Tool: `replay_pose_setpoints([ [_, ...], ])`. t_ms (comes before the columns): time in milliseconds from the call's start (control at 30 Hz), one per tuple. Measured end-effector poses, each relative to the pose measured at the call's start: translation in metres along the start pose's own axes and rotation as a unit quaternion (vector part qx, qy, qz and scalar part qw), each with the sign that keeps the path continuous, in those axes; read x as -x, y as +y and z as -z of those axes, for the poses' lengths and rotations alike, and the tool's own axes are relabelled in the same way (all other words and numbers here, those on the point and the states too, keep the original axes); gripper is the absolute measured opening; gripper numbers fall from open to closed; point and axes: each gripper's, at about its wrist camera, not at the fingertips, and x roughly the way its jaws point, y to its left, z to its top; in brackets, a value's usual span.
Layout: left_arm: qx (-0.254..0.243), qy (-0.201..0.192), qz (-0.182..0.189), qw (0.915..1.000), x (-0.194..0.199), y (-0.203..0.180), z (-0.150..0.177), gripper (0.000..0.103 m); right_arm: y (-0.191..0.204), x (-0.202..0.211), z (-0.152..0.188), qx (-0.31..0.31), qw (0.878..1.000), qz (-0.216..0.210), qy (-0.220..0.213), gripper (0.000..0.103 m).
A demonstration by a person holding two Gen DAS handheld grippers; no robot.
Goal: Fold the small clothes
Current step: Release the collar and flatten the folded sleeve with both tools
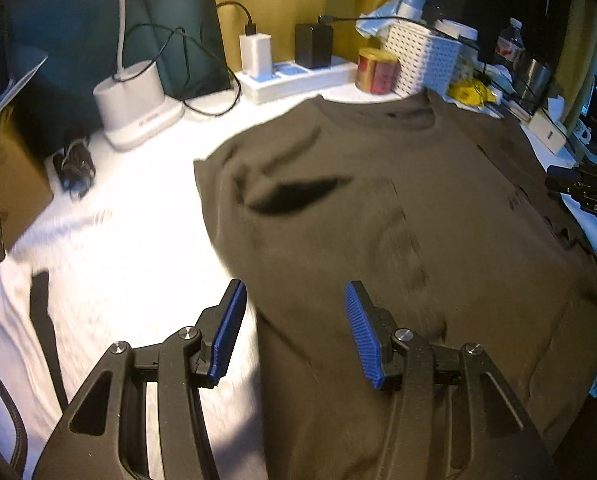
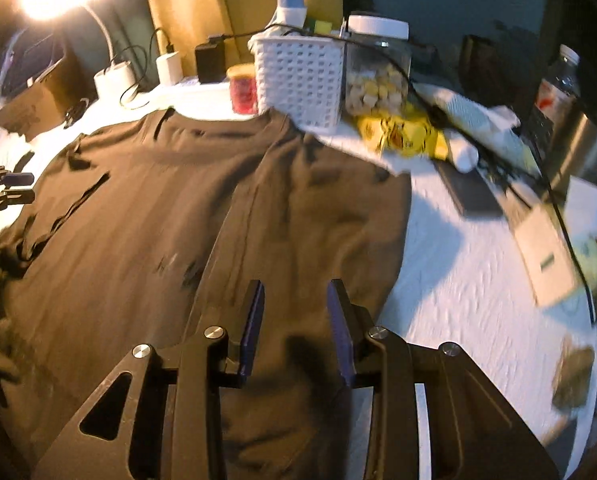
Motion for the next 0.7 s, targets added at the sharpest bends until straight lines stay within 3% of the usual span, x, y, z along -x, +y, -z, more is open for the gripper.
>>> replay_pose_setpoints([
  [67,-0.004,0.001,-0.001,1.0,0.004,-0.005,0.008,0.052,0.007,0.005,0.01,0.007,1.0,0.005,0.006,0.045],
  [100,-0.006,0.002,-0.004,1.0,0.005,-0.007,0.011,0.052,0.01,0.007,0.015,0.012,1.0,0.01,0.008,0.062],
  [133,-0.007,0.003,-0.006,1.0,0.006,-0.009,0.015,0.052,0.014,0.008,0.02,0.017,1.0,0.016,0.013,0.068],
  [400,-0.036,0.017,-0.012,0.9992,0.005,-0.03,0.04,0.052,0.043,0.008,0.042,0.05,0.998,0.024,0.03,0.069],
  [467,-0.043,0.014,-0.015,0.9989,0.007,-0.034,0.044,0.061,0.045,0.009,0.045,0.045,0.998,0.025,0.027,0.069],
  [700,-0.041,0.009,-0.015,0.999,0.016,-0.037,0.052,0.063,0.046,0.021,0.051,0.042,0.998,0.033,0.02,0.069],
])
